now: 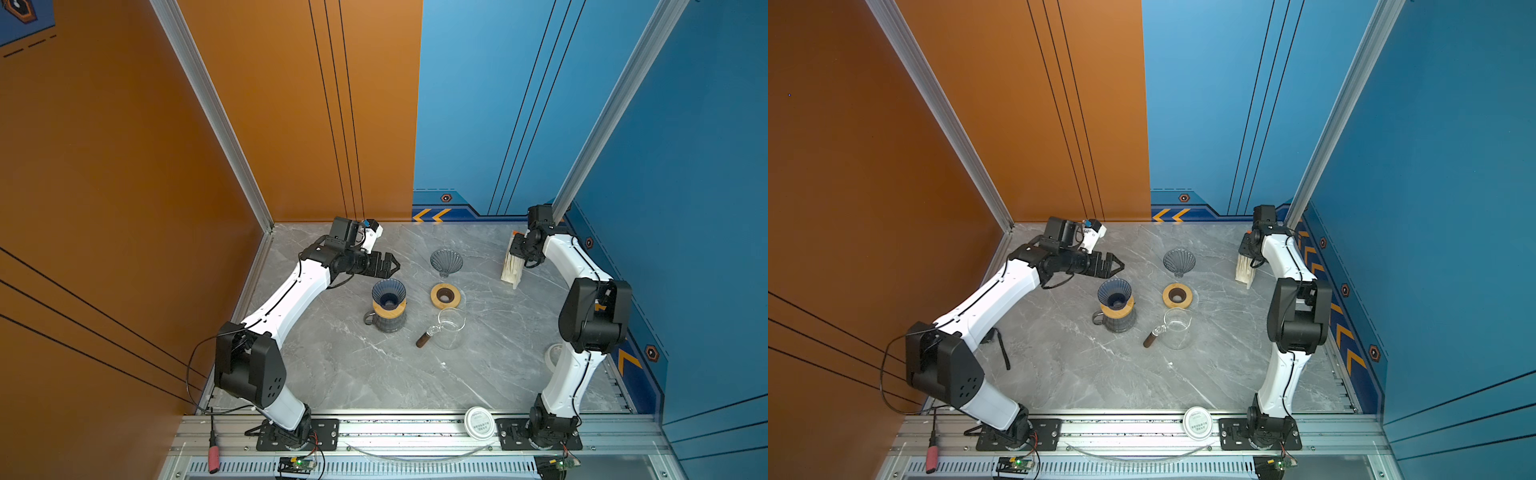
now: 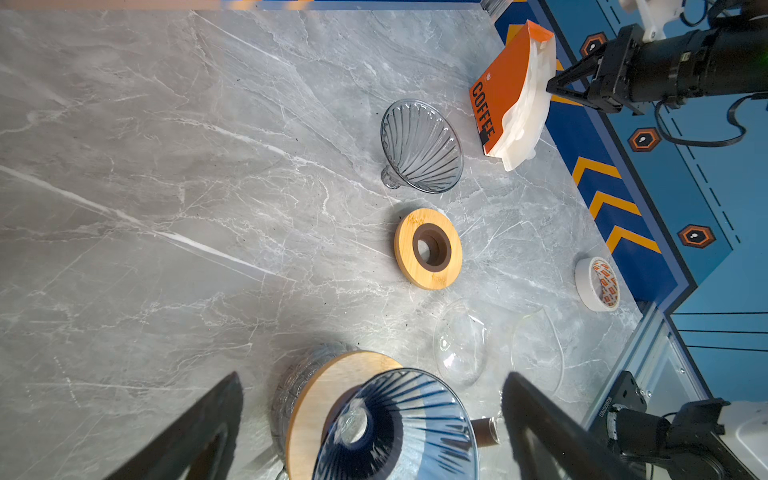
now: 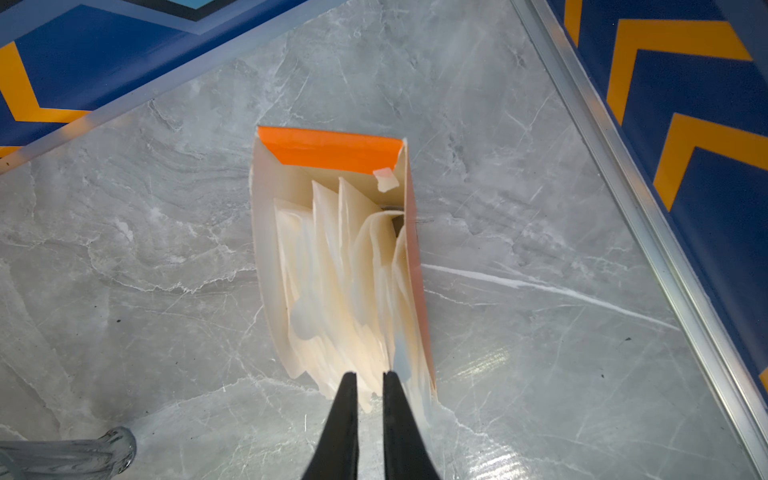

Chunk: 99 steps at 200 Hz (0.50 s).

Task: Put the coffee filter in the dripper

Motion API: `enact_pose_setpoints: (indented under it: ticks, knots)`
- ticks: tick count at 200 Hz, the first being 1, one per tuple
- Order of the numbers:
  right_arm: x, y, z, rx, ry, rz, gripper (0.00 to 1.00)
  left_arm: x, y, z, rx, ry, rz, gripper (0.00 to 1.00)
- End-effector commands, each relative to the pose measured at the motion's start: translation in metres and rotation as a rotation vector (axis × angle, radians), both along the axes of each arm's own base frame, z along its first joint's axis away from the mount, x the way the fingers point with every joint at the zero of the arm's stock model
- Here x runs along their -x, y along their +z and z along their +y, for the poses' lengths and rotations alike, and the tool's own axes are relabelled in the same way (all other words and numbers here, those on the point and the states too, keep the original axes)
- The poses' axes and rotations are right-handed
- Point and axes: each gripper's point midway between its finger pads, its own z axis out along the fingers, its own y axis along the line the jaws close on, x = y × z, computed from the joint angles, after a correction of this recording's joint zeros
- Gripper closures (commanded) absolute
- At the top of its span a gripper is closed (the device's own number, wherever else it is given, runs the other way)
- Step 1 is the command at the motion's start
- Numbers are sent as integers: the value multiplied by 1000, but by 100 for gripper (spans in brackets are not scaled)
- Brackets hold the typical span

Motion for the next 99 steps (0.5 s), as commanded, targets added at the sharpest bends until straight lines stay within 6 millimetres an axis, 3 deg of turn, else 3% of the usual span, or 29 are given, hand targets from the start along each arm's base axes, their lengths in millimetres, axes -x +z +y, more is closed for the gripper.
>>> enact_pose_setpoints:
  ticks: [1, 99]
  knots:
    - [-4, 1, 6, -20, 9, 7, 88, 0, 5, -4, -5, -12, -9, 2]
    - [-22, -7, -1, -2, -11, 7, 89, -2, 4, -5, -7, -9, -5, 2]
